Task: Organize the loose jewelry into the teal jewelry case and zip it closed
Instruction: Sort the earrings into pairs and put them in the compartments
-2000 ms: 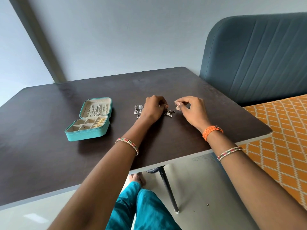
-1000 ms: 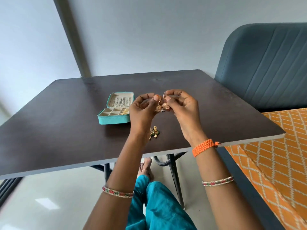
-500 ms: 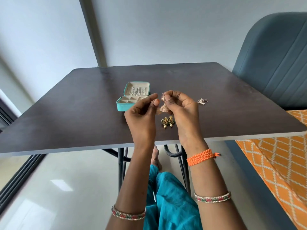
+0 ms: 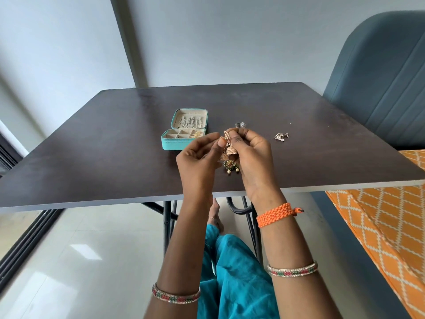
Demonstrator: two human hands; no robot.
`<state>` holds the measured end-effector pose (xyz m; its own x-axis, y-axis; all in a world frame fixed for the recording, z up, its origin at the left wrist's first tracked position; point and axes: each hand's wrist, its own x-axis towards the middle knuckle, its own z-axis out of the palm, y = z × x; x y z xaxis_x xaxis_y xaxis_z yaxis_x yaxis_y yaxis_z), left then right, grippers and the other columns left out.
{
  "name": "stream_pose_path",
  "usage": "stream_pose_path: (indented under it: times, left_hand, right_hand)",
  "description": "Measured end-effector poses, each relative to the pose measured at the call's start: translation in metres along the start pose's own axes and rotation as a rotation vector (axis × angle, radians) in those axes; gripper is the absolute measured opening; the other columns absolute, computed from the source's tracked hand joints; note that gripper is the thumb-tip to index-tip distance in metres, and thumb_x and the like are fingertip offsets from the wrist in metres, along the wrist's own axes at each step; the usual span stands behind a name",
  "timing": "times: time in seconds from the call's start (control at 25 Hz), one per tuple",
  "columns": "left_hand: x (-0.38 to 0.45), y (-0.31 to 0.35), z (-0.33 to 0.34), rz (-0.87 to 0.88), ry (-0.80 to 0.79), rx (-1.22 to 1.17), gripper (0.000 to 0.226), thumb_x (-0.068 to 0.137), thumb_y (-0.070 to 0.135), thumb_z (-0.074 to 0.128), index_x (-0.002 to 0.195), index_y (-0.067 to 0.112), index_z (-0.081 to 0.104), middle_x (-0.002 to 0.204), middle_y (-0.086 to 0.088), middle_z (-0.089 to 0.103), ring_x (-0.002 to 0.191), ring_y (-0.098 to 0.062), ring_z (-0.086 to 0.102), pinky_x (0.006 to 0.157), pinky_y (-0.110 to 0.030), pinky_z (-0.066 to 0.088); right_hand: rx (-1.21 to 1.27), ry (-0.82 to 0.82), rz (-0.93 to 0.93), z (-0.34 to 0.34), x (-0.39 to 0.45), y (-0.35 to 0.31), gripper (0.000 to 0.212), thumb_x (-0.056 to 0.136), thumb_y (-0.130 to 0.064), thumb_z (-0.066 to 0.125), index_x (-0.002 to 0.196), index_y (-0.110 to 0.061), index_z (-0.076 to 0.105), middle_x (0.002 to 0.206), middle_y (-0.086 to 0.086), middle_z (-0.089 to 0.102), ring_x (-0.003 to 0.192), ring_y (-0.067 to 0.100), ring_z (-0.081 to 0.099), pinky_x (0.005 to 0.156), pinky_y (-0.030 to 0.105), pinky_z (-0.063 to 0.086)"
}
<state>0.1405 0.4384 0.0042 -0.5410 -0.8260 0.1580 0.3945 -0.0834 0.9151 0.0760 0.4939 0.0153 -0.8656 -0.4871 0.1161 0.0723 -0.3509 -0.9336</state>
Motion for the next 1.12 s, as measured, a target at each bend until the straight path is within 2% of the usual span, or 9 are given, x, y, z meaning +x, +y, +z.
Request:
stream_pose_path:
  times: [0.16, 0.32, 0.44, 0.52, 0.6, 0.8, 0.92, 1.0, 1.12]
  left_hand:
    - [-0.001, -0.002, -0.002, -0.132, -0.005, 0.016, 0.005, 0.086, 0.014, 0.067, 0.088, 0.012, 0.071, 0.065, 0.006, 0.070, 0.061, -0.002, 0.062, 0.057, -0.017, 0.052]
    - [-0.001, -0.001, -0.003, -0.034, 0.062, 0.082, 0.002, 0.082, 0.016, 0.072, 0.084, 0.015, 0.071, 0.066, 0.005, 0.071, 0.063, -0.006, 0.064, 0.051, -0.019, 0.051]
    - [0.003, 0.001, -0.001, -0.039, 0.049, 0.147, 0.007, 0.080, 0.018, 0.074, 0.082, 0.012, 0.070, 0.064, 0.004, 0.070, 0.057, -0.007, 0.061, 0.049, -0.019, 0.049]
    - [0.005, 0.003, 0.000, -0.095, 0.009, 0.130, 0.007, 0.080, 0.014, 0.073, 0.081, 0.009, 0.068, 0.060, 0.006, 0.069, 0.053, -0.003, 0.059, 0.048, -0.016, 0.049]
    - [0.006, 0.003, 0.000, -0.146, -0.018, 0.085, 0.006, 0.081, 0.010, 0.071, 0.083, 0.006, 0.066, 0.062, 0.004, 0.068, 0.054, -0.003, 0.059, 0.051, -0.016, 0.050]
    - [0.014, -0.002, -0.001, -0.206, -0.081, -0.125, 0.003, 0.087, 0.006, 0.061, 0.085, 0.005, 0.063, 0.070, -0.005, 0.064, 0.060, -0.011, 0.056, 0.059, -0.018, 0.050]
    - [0.019, 0.000, 0.002, -0.254, -0.161, -0.299, 0.033, 0.094, 0.010, 0.051, 0.068, 0.011, 0.071, 0.061, 0.002, 0.066, 0.056, -0.005, 0.060, 0.057, -0.015, 0.050]
    - [0.020, 0.000, 0.003, -0.274, -0.186, -0.370, 0.041, 0.096, 0.012, 0.047, 0.063, 0.010, 0.071, 0.062, 0.000, 0.067, 0.056, -0.006, 0.062, 0.055, -0.017, 0.052]
    - [0.019, -0.002, 0.004, -0.285, -0.171, -0.433, 0.026, 0.096, 0.011, 0.047, 0.075, 0.005, 0.062, 0.066, -0.002, 0.063, 0.054, -0.004, 0.059, 0.057, -0.016, 0.052]
  right_hand:
    - [-0.098, 0.019, -0.006, -0.002, -0.001, 0.008, 0.009, 0.090, -0.010, 0.061, 0.085, -0.014, 0.067, 0.084, 0.007, 0.069, 0.079, 0.017, 0.064, 0.070, 0.035, 0.054]
    - [-0.157, 0.052, -0.074, -0.001, -0.002, 0.010, 0.009, 0.089, -0.008, 0.062, 0.090, -0.014, 0.068, 0.088, 0.011, 0.070, 0.082, 0.019, 0.066, 0.072, 0.037, 0.057]
    - [-0.238, 0.052, -0.173, -0.004, -0.002, 0.011, 0.017, 0.090, -0.008, 0.061, 0.099, -0.020, 0.068, 0.087, 0.006, 0.071, 0.080, 0.013, 0.067, 0.068, 0.026, 0.055]
    - [-0.285, 0.072, -0.233, -0.006, -0.002, 0.011, 0.017, 0.091, -0.009, 0.059, 0.101, -0.017, 0.070, 0.091, 0.002, 0.072, 0.085, 0.010, 0.068, 0.072, 0.020, 0.052]
    - [-0.296, 0.077, -0.229, -0.008, -0.004, 0.012, 0.016, 0.092, -0.012, 0.059, 0.102, -0.011, 0.071, 0.094, 0.000, 0.072, 0.089, 0.008, 0.068, 0.076, 0.018, 0.052]
    - [-0.213, -0.054, -0.116, -0.009, -0.001, 0.007, 0.020, 0.085, -0.010, 0.068, 0.105, -0.006, 0.070, 0.097, 0.005, 0.072, 0.090, 0.008, 0.068, 0.072, 0.015, 0.051]
    - [-0.140, -0.102, -0.090, -0.007, 0.007, 0.002, 0.013, 0.084, -0.004, 0.067, 0.096, -0.008, 0.071, 0.089, 0.006, 0.072, 0.082, 0.009, 0.067, 0.070, 0.019, 0.052]
    - [-0.127, -0.101, -0.078, -0.004, 0.009, 0.001, 0.009, 0.083, -0.004, 0.068, 0.090, -0.010, 0.071, 0.084, 0.003, 0.071, 0.078, 0.009, 0.067, 0.068, 0.020, 0.052]
    - [-0.132, -0.063, -0.092, -0.003, 0.011, 0.001, 0.009, 0.084, -0.003, 0.067, 0.091, -0.007, 0.071, 0.083, 0.004, 0.071, 0.078, 0.009, 0.067, 0.069, 0.020, 0.052]
